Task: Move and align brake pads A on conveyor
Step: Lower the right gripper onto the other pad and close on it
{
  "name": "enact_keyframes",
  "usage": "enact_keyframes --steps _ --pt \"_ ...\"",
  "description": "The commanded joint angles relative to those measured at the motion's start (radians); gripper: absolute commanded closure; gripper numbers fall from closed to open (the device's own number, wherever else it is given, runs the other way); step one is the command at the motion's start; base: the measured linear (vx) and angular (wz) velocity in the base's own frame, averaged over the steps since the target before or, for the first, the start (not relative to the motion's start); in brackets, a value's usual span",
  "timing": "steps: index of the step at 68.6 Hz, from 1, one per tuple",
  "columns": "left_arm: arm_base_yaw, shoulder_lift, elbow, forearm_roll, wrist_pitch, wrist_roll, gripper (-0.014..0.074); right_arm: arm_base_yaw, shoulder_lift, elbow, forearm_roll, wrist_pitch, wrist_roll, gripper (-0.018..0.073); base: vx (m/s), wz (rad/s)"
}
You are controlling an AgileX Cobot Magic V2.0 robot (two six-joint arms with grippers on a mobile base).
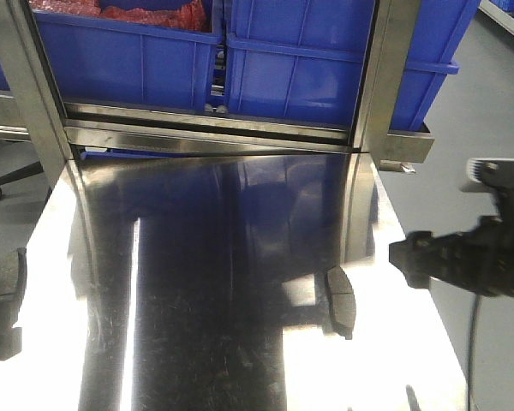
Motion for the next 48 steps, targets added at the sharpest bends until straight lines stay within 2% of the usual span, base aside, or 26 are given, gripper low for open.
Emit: enact_keyframes --steps 1,6,13,20,26,34,48 --pt "-0.002 -0.008 -0.031 0.0 -0.075 0.0 0.0521 0.043 0.117 -0.113 -0.007 -0.019 -0.013 -0.0134 0.0 0.0" --pt "-0.002 -0.008 -0.031 0.0 -0.075 0.0 0.0521 0.098 0.202 -0.181 -0.007 0.012 -0.008 -0.013 0.0 0.0" --pt "-0.002 -0.008 -0.031 0.0 -0.075 0.0 0.0521 0.16 0.322 -0.288 -0.016 0.094 0.07 -0.0127 0.0 0.0" --pt "-0.002 -0.008 -0.031 0.0 -0.075 0.0 0.0521 0.177 0.417 -0.38 -0.073 0.188 0.192 -0.0123 0.0 0.0" --pt "-0.002 -0.008 -0.031 0.0 -0.075 0.0 0.0521 0.177 0.476 -0.432 -0.131 0.253 0.253 -0.0116 0.0 0.0" --pt "-0.002 -0.008 -0.031 0.0 -0.075 0.0 0.0521 0.177 0.53 -0.469 -0.144 0.309 0.254 -0.0109 0.0 0.0" --pt "-0.002 -0.008 -0.031 0.0 -0.075 0.0 0.0521 0.177 0.59 -0.468 -0.144 0.315 0.25 -0.0101 0.0 0.0"
